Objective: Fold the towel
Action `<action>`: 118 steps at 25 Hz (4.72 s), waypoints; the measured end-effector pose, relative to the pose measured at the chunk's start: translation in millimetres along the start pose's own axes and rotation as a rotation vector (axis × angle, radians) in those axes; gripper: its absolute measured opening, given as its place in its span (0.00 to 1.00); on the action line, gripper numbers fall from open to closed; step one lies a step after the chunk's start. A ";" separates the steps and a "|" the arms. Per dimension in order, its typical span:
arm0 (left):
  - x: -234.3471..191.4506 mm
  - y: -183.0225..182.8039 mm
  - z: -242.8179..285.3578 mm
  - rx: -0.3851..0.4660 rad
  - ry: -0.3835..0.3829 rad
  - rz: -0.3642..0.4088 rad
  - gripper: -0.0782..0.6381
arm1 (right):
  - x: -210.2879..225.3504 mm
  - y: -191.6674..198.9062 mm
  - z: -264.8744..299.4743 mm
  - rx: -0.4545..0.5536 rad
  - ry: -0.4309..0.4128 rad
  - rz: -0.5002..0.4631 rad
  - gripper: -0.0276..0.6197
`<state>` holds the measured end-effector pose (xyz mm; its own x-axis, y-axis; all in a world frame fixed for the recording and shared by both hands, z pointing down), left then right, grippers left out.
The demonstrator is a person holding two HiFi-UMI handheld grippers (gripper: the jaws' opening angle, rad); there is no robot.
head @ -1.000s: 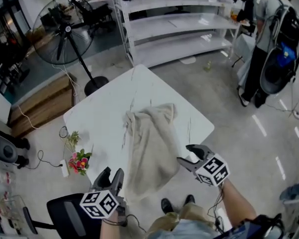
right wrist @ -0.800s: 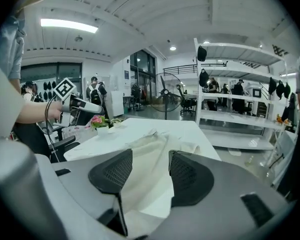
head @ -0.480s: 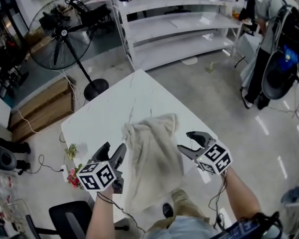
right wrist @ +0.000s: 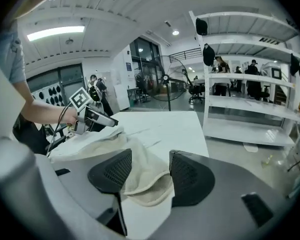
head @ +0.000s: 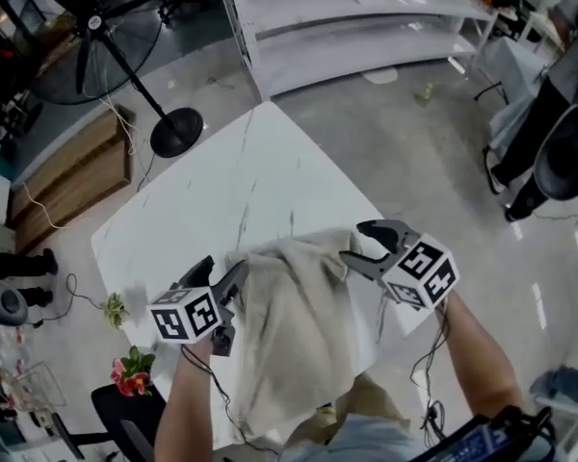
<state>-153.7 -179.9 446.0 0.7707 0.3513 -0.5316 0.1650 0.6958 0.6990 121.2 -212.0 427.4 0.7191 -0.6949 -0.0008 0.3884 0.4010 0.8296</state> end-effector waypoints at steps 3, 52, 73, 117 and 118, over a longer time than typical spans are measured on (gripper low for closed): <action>-18.7 1.5 19.5 -0.027 -0.007 -0.029 0.60 | 3.8 7.0 28.7 -0.066 -0.072 -0.012 0.43; 58.5 -31.3 -75.5 0.029 0.204 0.331 0.22 | -75.0 -54.4 -23.8 0.060 -0.168 -0.286 0.12; 87.9 190.8 -166.7 -0.223 0.193 0.292 0.40 | -223.1 117.6 -99.9 0.070 -0.216 -0.494 0.29; 32.0 70.9 -143.5 -0.083 0.114 0.303 0.15 | -137.4 18.9 -106.5 0.086 -0.044 -0.238 0.12; 33.5 68.3 -144.3 -0.075 0.116 0.306 0.15 | -137.0 12.9 -108.3 0.096 -0.039 -0.243 0.12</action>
<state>-205.5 -30.3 406.9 0.7018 0.6167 -0.3567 -0.1124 0.5902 0.7994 90.1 -47.0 377.8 0.5877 -0.7872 -0.1868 0.4893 0.1619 0.8570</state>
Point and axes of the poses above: the fingertips, and each gripper's own axes: z forward along the fingers, x to its right, y out of its underside, the point moved 4 cm from there along -z, backward along the fingers, and after that the axes turned 15 degrees about y, right-handed, at the moved point
